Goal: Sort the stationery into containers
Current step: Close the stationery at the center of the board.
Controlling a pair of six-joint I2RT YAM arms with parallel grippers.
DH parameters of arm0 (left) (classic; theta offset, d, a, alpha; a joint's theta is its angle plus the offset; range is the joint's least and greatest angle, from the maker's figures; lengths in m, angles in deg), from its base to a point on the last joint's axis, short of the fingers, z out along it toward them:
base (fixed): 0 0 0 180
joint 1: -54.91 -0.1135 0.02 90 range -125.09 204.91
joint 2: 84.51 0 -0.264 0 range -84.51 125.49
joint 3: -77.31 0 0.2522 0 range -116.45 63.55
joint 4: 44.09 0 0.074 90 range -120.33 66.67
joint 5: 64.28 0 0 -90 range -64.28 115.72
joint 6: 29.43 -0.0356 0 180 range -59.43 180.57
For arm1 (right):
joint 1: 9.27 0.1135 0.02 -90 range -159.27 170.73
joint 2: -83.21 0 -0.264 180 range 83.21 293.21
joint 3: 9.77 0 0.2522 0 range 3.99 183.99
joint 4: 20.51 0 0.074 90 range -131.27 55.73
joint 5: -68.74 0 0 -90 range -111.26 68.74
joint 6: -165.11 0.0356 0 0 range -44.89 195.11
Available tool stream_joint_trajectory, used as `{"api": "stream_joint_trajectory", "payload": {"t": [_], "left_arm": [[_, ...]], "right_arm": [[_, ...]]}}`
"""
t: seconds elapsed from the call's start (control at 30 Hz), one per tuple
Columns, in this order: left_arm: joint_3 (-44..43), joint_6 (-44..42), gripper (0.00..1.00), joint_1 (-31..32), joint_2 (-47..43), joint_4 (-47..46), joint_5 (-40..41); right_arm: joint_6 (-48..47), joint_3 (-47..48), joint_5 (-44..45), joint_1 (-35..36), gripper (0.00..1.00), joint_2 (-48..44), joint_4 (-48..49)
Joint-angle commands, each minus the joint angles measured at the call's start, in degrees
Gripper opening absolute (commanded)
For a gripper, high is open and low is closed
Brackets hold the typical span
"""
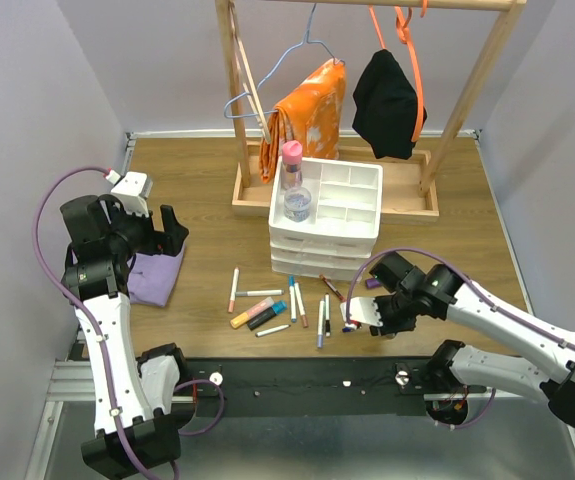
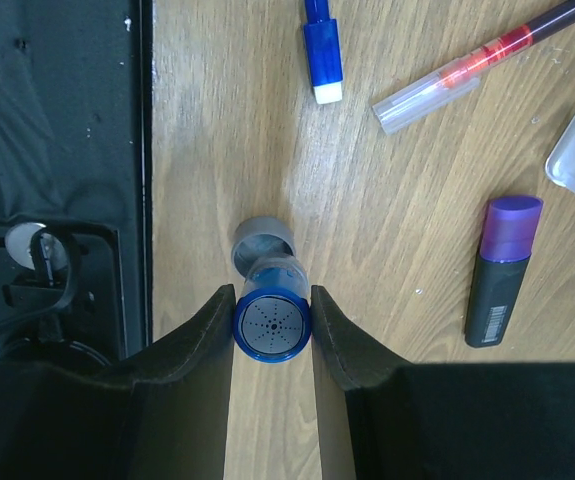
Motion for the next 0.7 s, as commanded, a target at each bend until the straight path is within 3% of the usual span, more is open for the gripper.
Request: {"api": "stream_joint_trajectory", "payload": {"t": [0.0, 0.67], "left_arm": [[0.5, 0.1, 0.99, 0.2, -1.0, -0.8, -1.3], [1.7, 0.6, 0.99, 0.2, -2.0, -1.1, -0.5]], "right_arm": [[-3.1, 0.2, -1.0, -1.0, 0.01, 0.7, 0.7], [-6.3, 2.3, -4.8, -1.0, 0.01, 3.6, -3.5]]}}
